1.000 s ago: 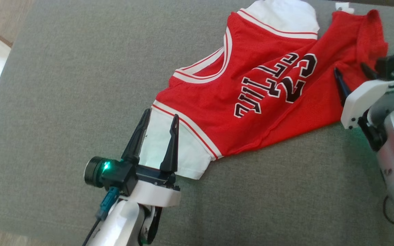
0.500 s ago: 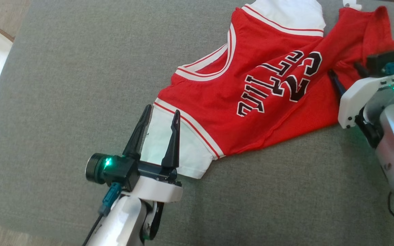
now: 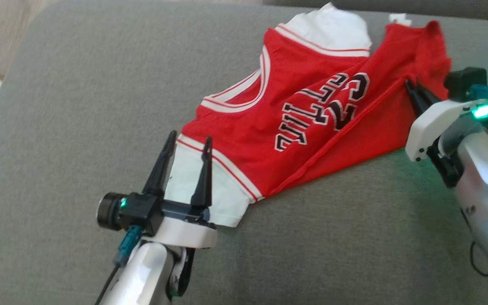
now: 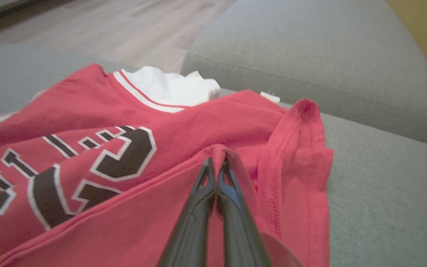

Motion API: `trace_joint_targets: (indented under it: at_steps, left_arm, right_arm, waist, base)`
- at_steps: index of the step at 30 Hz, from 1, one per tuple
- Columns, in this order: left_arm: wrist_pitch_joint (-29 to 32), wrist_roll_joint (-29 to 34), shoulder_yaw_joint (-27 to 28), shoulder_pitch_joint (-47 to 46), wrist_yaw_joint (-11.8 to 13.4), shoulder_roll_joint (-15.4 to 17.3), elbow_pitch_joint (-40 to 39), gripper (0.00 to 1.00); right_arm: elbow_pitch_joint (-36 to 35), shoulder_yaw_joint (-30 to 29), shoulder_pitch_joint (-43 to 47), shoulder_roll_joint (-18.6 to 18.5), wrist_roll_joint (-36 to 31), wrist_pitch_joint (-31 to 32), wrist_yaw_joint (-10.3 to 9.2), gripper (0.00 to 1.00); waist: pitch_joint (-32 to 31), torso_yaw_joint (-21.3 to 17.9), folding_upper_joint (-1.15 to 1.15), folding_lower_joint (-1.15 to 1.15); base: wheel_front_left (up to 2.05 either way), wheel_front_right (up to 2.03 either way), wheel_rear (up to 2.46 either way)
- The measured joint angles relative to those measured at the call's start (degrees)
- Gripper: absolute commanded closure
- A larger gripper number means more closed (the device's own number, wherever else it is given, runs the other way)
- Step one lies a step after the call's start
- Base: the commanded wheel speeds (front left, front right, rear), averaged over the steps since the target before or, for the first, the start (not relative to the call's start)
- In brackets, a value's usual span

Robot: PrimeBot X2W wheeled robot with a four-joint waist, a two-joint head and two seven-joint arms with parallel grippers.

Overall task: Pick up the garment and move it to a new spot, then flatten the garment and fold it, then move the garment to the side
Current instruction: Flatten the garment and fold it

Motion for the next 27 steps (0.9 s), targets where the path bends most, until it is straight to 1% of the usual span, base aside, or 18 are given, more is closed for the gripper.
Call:
trace_joint_targets:
  at_steps: [5, 9, 12, 16, 17, 18, 19, 21, 23, 25, 27]
  left_arm:
    - [0.0, 0.9, 3.1, 2.3, 0.0, 0.0, 0.2, 0.0]
    - [0.0, 1.5, 5.4, 5.0, -0.1, 0.0, 0.2, 0.0]
    - [0.0, 1.5, 6.7, 6.2, -0.5, 0.1, 0.0, 0.0]
    - [0.0, 1.5, 6.9, 7.3, -0.6, 0.1, -0.5, 0.0]
    - [0.0, 1.7, 6.9, 7.6, -0.6, 0.1, -0.6, 0.0]
    - [0.0, 1.8, 6.9, 7.7, -0.8, 0.1, -0.6, 0.0]
    - [0.0, 2.0, 6.9, 7.7, -1.0, 0.1, -0.7, 0.0]
    - [0.0, 2.0, 6.9, 7.7, -1.0, 0.1, -0.7, 0.0]
    - [0.0, 2.0, 6.9, 7.7, -1.0, 0.1, -0.6, 0.0]
    - [0.0, 2.0, 7.1, 7.8, -1.0, 0.1, -0.6, 0.0]
    - [0.0, 2.0, 7.3, 7.8, -1.1, 0.1, -0.6, 0.0]
  right_arm:
    - [-3.4, -0.4, 4.1, 0.9, 2.3, -2.8, 0.0, 1.0]
    - [-5.6, -4.1, 10.9, 1.6, 2.7, -4.6, 0.0, 1.0]
    - [-6.5, -9.8, 16.0, 2.1, 0.7, -5.6, 0.0, 1.0]
    - [-7.7, -21.2, 21.8, 3.1, -5.3, -6.8, 0.0, 1.0]
    - [-8.9, -26.6, 24.4, 5.0, -8.5, -6.3, 0.0, 1.0]
    - [-9.5, -28.7, 25.7, 6.1, -10.4, -5.6, 0.0, 0.89]
    - [-10.2, -31.1, 27.0, 7.5, -12.6, -4.6, 0.0, 0.0]
    - [-12.8, -35.6, 29.7, 10.1, -16.2, -3.0, 0.0, 0.0]
    - [-17.4, -39.3, 31.6, 12.8, -19.5, -2.7, 0.0, 0.0]
    - [-23.2, -41.1, 32.7, 14.8, -22.2, -2.7, 0.0, 0.0]
    - [-29.5, -41.0, 33.2, 15.7, -23.6, -3.7, 0.0, 0.0]
  waist:
    - [-3.0, -2.7, 0.0, 0.0]
    - [-5.3, -5.6, 0.0, -0.01]
    - [-6.8, -7.9, 0.0, -0.01]
    - [-8.4, -10.7, 0.0, -0.01]
    - [-8.9, -11.8, 0.0, -0.01]
    - [-9.1, -12.2, 0.0, -0.01]
    - [-9.3, -12.5, 0.0, -0.01]
    - [-9.6, -12.8, 0.0, -0.01]
    - [-9.8, -13.0, 0.0, 0.0]
    - [-10.0, -13.1, 0.0, 0.0]
    - [-10.3, -13.1, 0.0, 0.0]
  base:
    - [0.0, 0.0, 0.0]
    - [0.0, 0.0, 0.0]
    - [0.0, 0.0, 0.0]
    - [0.0, 0.0, 0.0]
    - [0.0, 0.0, 0.0]
    - [0.0, 0.0, 0.0]
    - [0.0, 0.0, 0.0]
    - [0.0, 0.0, 0.0]
    - [0.0, 0.0, 0.0]
    - [0.0, 0.0, 0.0]
    - [0.0, 0.0, 0.0]
